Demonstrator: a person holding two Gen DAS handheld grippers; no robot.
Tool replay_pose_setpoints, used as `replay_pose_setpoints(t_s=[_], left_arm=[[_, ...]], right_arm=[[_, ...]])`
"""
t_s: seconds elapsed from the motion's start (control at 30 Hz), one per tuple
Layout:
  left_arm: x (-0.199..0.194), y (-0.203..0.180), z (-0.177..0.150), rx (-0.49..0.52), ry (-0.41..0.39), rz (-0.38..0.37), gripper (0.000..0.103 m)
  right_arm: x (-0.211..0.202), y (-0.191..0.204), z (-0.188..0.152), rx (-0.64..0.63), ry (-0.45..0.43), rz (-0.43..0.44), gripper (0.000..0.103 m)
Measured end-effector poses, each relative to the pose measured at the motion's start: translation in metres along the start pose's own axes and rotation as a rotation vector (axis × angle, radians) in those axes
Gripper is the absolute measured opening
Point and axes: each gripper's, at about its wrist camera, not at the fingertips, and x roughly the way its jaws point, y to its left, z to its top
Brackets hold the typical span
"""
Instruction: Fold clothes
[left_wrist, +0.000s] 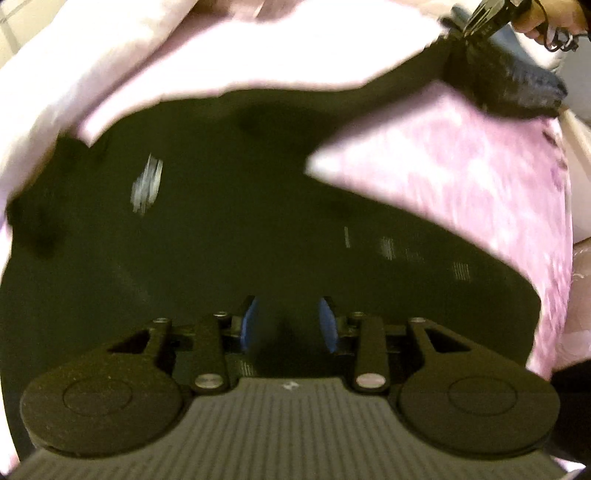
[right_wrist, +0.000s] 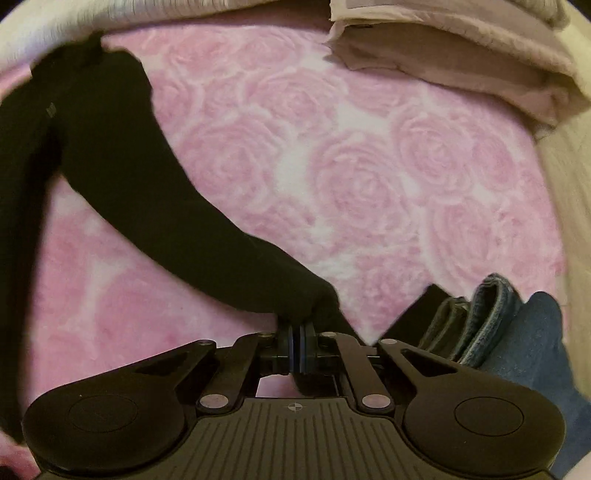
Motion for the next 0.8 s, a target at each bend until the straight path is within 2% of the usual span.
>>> replay_pose_setpoints(t_s=[0.13,0.2,0.23,0.27,0.33,0.37,0.43,0.5,0.53,0.63,0.73,0.8], left_arm=[[0.026,0.011,0.061,0.104,-0.078,0.013,0.035],[0.043,0.016,0.091,0.143,-0.099,0.026,0.036],[0.054,0.02,0.101,0.15,-0.102,0.036,0.036],[0.061,0.023,0.108,0.149,-0.105,0.05,0.036],[0.065,0.028,0.116,0.127,-0.116,0.078,0.036],[0.064,0.032,0.115,0.106,-0.127,0.085,0.037],[0.057,0.041,0.105,0.046,-0.145,0.103,0.042],[0.049,0.054,0.084,-0.003,-0.144,0.144,0.043],[0.043,0.062,0.074,-0.03,-0.14,0.172,0.043],[0.026,0.105,0.026,-0.16,-0.105,0.26,0.043],[0.009,0.156,-0.017,-0.267,-0.057,0.336,0.044],[0.001,0.193,-0.047,-0.322,-0.023,0.379,0.046]], right_arm=[[-0.022,-0.039,0.034,0.136,0.094,0.139,0.002],[-0.02,-0.06,0.055,0.188,0.158,0.137,0.002],[-0.017,-0.07,0.066,0.205,0.167,0.113,0.003],[-0.014,-0.078,0.075,0.219,0.154,0.047,0.004],[-0.009,-0.089,0.09,0.243,0.107,-0.094,0.018],[-0.009,-0.089,0.095,0.253,0.075,-0.129,0.021],[-0.009,-0.083,0.1,0.271,0.011,-0.173,0.041],[-0.011,-0.065,0.1,0.248,-0.05,-0.196,0.046],[-0.009,-0.05,0.101,0.221,-0.075,-0.178,0.047],[-0.002,-0.002,0.106,0.134,-0.147,-0.094,0.048],[0.021,0.059,0.119,0.052,-0.161,0.089,0.049],[0.039,0.112,0.135,-0.061,-0.155,0.159,0.051]])
